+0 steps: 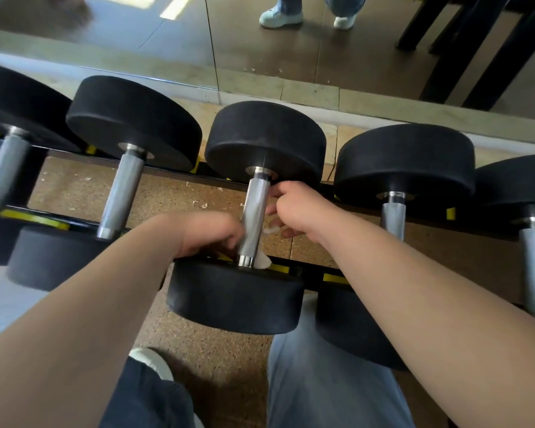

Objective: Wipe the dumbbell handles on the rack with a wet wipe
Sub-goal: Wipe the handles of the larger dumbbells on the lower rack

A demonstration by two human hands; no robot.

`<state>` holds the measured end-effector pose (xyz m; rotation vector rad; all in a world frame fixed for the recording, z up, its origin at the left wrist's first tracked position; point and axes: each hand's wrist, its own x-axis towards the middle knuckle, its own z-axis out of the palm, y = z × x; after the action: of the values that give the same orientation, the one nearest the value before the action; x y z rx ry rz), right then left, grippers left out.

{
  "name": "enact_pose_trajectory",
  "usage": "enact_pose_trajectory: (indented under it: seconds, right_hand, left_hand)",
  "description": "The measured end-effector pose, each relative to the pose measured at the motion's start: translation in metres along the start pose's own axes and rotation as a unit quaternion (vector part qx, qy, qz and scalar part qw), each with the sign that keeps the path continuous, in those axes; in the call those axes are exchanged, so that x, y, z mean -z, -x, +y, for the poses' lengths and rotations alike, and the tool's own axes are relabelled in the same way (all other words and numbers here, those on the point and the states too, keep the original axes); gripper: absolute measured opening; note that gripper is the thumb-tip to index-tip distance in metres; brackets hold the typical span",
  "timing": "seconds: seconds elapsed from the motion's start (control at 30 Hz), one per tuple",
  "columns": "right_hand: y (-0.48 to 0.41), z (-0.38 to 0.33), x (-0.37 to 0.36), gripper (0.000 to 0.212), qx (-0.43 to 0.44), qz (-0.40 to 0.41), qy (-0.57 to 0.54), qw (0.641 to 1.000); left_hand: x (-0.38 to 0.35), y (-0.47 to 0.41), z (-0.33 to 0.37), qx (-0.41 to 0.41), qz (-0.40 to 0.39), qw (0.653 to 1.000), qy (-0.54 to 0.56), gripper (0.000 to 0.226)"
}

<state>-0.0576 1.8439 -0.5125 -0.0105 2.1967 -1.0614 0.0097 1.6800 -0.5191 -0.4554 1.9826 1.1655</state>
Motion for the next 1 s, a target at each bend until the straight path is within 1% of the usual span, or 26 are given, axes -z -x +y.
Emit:
enact_pose_trajectory:
  seconds: [0.03, 0.07, 0.1, 0.13, 0.2, 0.23, 0.27, 0.3, 0.33, 0.4, 0.43, 0.47, 0.5, 0.53, 0.57, 0.6, 0.63, 0.67, 0.7, 0.73, 0.77, 0.83, 0.87, 0.93, 0.97, 1.0]
  right_hand:
    - [0.001, 0.000, 0.000, 0.038, 0.001, -0.012, 0.010, 1.000]
    - [0.002, -0.001, -0.001, 0.039, 0.000, -0.025, 0.020, 0.999]
    - [0.003, -0.001, -0.002, 0.039, 0.000, -0.035, 0.028, 0.999]
    - [0.004, -0.001, -0.002, 0.039, -0.001, -0.041, 0.031, 0.999]
    - [0.006, -0.002, -0.003, 0.038, 0.000, -0.045, 0.030, 0.999]
    - [0.007, -0.003, -0.003, 0.037, 0.000, -0.043, 0.029, 0.999]
    - [0.008, -0.004, -0.003, 0.036, 0.001, -0.040, 0.027, 0.999]
    - [0.008, -0.004, -0.003, 0.036, 0.002, -0.039, 0.026, 0.999]
    - [0.007, -0.004, -0.003, 0.035, 0.003, -0.038, 0.027, 0.999]
    - [0.007, -0.004, -0.004, 0.034, 0.006, -0.042, 0.035, 0.998]
    - [0.007, -0.004, -0.004, 0.034, 0.007, -0.046, 0.039, 0.998]
    - [0.007, -0.003, -0.004, 0.035, 0.006, -0.052, 0.042, 0.998]
    - [0.007, -0.002, -0.005, 0.036, 0.003, -0.060, 0.043, 0.997]
    - [0.007, -0.002, -0.006, 0.036, 0.001, -0.071, 0.045, 0.996]
    - [0.007, -0.001, -0.007, 0.037, -0.001, -0.083, 0.050, 0.995]
    - [0.008, -0.001, -0.007, 0.037, -0.003, -0.092, 0.056, 0.994]
    - [0.008, 0.000, -0.007, 0.037, -0.004, -0.099, 0.060, 0.993]
    - [0.008, 0.000, -0.007, 0.036, -0.002, -0.101, 0.061, 0.993]
    - [0.008, 0.000, -0.006, 0.035, 0.000, -0.100, 0.059, 0.993]
    - [0.008, -0.001, -0.005, 0.034, 0.003, -0.096, 0.058, 0.994]
    - [0.007, -0.001, -0.004, 0.032, 0.004, -0.091, 0.057, 0.994]
    - [0.004, 0.000, -0.003, 0.029, 0.008, -0.088, 0.059, 0.994]
    - [0.004, 0.000, -0.003, 0.027, 0.010, -0.088, 0.060, 0.994]
    - [0.003, 0.000, -0.004, 0.022, 0.016, -0.091, 0.067, 0.994]
    - [0.004, 0.001, -0.005, 0.021, 0.020, -0.091, 0.076, 0.993]
    - [0.004, 0.000, -0.005, 0.021, 0.023, -0.093, 0.087, 0.992]
  left_hand:
    - [0.003, 0.001, 0.000, -0.001, 0.011, 0.999, -0.051, 0.010]
    - [0.004, 0.001, 0.002, -0.012, 0.030, 0.998, -0.054, 0.008]
    - [0.006, 0.000, 0.003, -0.031, 0.051, 0.998, -0.019, 0.004]
    - [0.006, -0.001, 0.007, -0.051, 0.074, 0.995, 0.050, 0.011]
    - [0.003, 0.001, 0.017, -0.092, 0.122, 0.966, 0.208, 0.028]
    - [0.000, 0.002, 0.021, -0.109, 0.130, 0.951, 0.257, 0.029]
    - [-0.003, 0.004, 0.025, -0.116, 0.127, 0.947, 0.272, 0.026]
    - [-0.005, 0.007, 0.027, -0.116, 0.122, 0.953, 0.254, 0.023]
    - [-0.005, 0.009, 0.026, -0.107, 0.128, 0.964, 0.209, 0.024]
    - [-0.001, 0.017, 0.021, -0.097, 0.147, 0.983, 0.056, 0.023]
    - [0.001, 0.022, 0.018, -0.105, 0.151, 0.981, -0.055, 0.027]
    - [0.001, 0.024, 0.014, -0.113, 0.152, 0.968, -0.164, 0.033]
    - [0.003, 0.024, 0.009, -0.125, 0.158, 0.948, -0.248, 0.036]
    - [0.002, 0.025, 0.007, -0.130, 0.165, 0.937, -0.281, 0.036]
    - [0.003, 0.023, 0.004, -0.134, 0.183, 0.930, -0.290, 0.036]
    - [0.003, 0.019, 0.001, -0.137, 0.205, 0.934, -0.258, 0.034]
    - [0.003, 0.016, 0.000, -0.144, 0.233, 0.942, -0.194, 0.028]
    - [0.001, 0.012, 0.000, -0.147, 0.257, 0.950, -0.099, 0.018]
    - [-0.002, 0.011, 0.001, -0.151, 0.272, 0.950, -0.003, 0.009]
    - [-0.005, 0.009, 0.003, -0.154, 0.279, 0.946, 0.064, 0.016]
    - [-0.007, 0.006, 0.004, -0.167, 0.288, 0.939, 0.091, 0.021]
    - [-0.003, 0.005, 0.006, -0.185, 0.309, 0.932, 0.049, 0.018]
    - [0.000, 0.009, 0.007, -0.187, 0.291, 0.938, 0.028, 0.014]
    - [0.003, 0.021, 0.012, -0.171, 0.187, 0.967, -0.012, 0.010]
    - [0.001, 0.026, 0.014, -0.153, 0.133, 0.976, -0.076, 0.010]
    - [-0.002, 0.028, 0.015, -0.140, 0.104, 0.974, -0.148, 0.010]
